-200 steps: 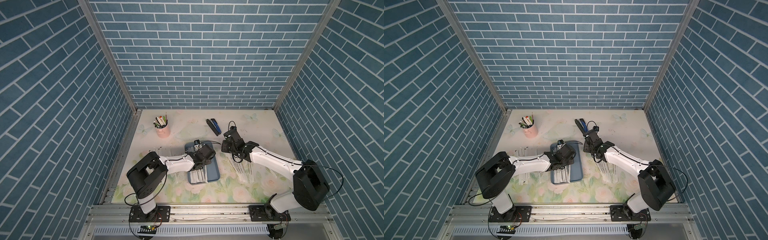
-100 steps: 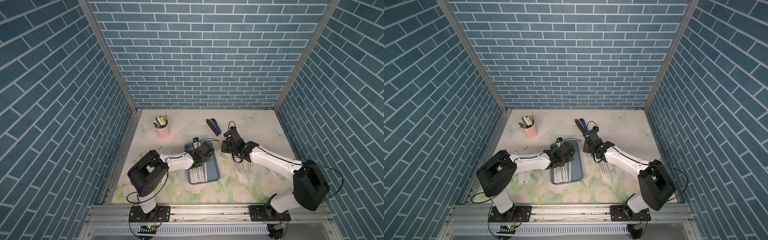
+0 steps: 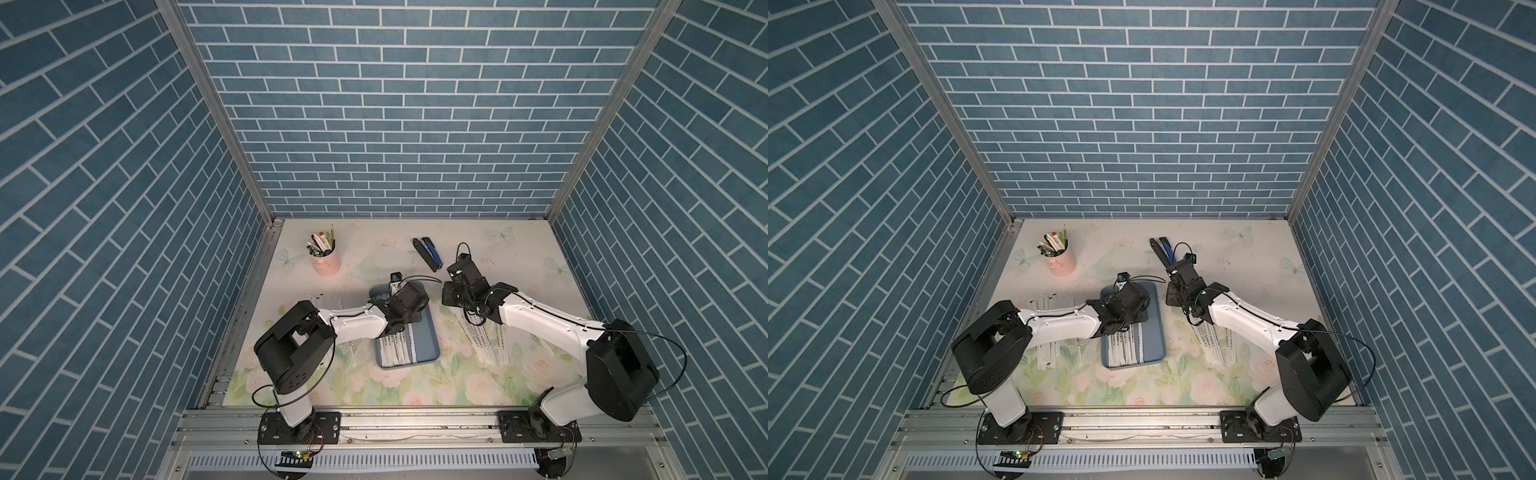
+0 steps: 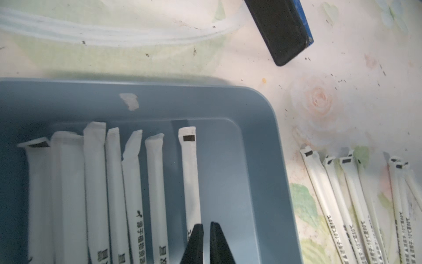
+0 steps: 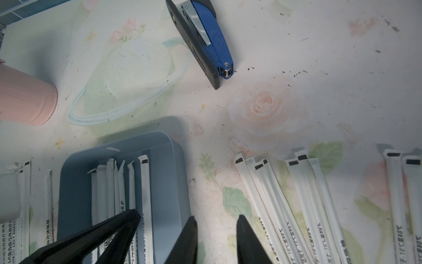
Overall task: Put the straws into the storage box
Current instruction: Place the straw in the storage box.
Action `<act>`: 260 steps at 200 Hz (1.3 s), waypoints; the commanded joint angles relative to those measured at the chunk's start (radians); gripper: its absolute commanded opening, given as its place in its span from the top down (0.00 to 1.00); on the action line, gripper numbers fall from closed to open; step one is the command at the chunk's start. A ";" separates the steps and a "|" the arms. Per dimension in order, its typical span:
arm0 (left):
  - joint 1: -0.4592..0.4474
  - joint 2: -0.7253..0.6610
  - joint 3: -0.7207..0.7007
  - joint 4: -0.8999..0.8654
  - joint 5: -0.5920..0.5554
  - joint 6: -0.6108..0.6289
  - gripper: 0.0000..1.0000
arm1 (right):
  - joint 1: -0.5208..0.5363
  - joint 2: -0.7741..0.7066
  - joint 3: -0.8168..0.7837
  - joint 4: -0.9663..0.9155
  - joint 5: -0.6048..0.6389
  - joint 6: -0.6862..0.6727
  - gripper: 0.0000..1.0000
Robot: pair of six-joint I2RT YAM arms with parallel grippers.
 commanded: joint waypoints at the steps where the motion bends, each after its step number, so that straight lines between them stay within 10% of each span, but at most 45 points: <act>1: -0.010 0.046 0.027 0.008 0.064 0.063 0.87 | -0.002 0.013 -0.005 -0.011 -0.007 -0.025 0.69; 89: -0.011 0.015 -0.003 -0.029 0.009 0.073 0.83 | -0.010 -0.007 -0.018 -0.024 0.017 -0.044 0.69; 128: 0.008 -0.161 -0.031 -0.112 -0.110 0.143 0.60 | -0.064 -0.057 -0.046 -0.083 -0.033 -0.164 0.67; 165: 0.143 -0.400 -0.122 -0.152 -0.147 0.223 0.41 | -0.078 -0.053 -0.047 -0.247 -0.038 -0.289 0.59; 260: 0.385 -0.660 -0.315 -0.100 -0.046 0.307 0.33 | -0.095 0.030 -0.032 -0.286 -0.144 -0.331 0.65</act>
